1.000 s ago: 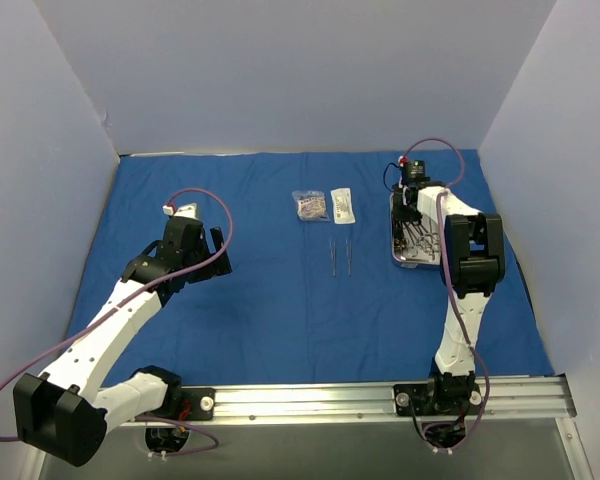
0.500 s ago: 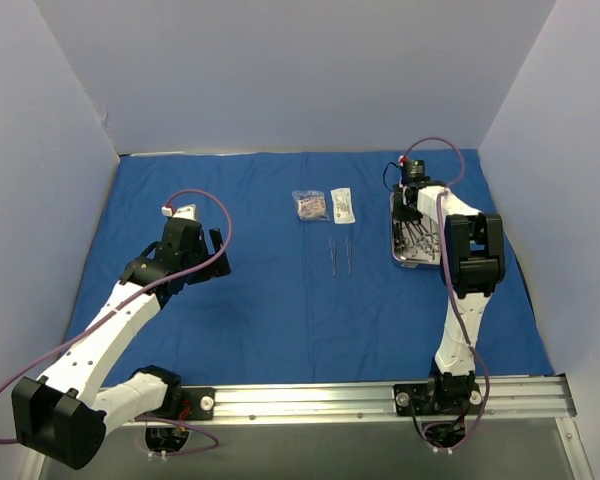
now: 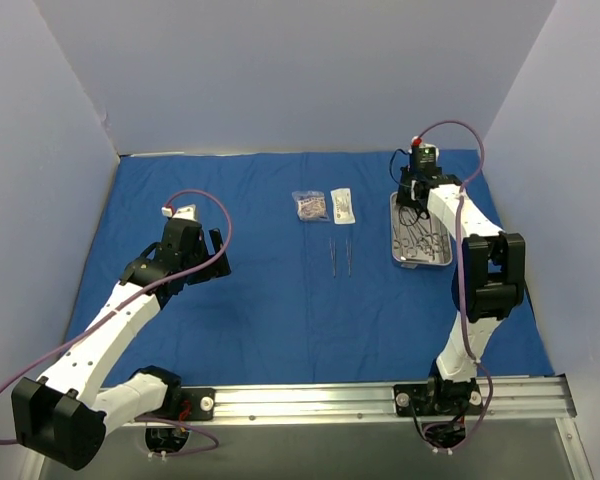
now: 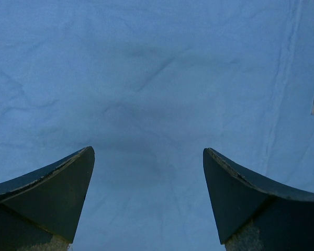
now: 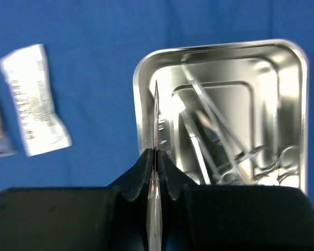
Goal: Open and lay out the surgical kit
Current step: Pick up the medical item from the container, then place the medical item in the surgical kit.
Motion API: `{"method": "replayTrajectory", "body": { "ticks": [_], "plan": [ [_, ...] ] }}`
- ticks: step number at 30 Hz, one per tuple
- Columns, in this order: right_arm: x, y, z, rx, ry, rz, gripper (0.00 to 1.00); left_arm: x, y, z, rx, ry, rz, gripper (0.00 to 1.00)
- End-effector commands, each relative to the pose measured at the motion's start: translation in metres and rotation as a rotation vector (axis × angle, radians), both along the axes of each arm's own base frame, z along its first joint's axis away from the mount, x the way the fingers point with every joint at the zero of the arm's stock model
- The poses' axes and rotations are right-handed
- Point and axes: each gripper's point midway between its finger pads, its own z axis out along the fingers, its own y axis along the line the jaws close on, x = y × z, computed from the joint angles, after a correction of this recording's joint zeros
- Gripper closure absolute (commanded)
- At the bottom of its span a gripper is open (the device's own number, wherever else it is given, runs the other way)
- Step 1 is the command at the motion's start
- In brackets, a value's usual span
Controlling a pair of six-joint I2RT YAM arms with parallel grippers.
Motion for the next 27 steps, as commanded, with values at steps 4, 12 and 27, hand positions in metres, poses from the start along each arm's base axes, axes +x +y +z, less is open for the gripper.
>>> {"method": "replayTrajectory", "body": {
  "ticks": [4, 12, 27],
  "plan": [
    [-0.034, 0.098, 0.031, 0.147, -0.055, 0.056, 1.0, 0.007, 0.0, 0.004, -0.013, -0.027, 0.014, 0.06],
    [-0.086, 0.203, 0.009, 0.196, -0.046, 0.134, 1.0, 0.008, -0.002, 0.003, -0.021, -0.027, 0.013, 0.06],
    [-0.1, 0.244, -0.049, 0.114, 0.007, 0.172, 1.0, 0.007, -0.003, 0.001, -0.019, -0.019, 0.001, 0.06]
  ]
}}
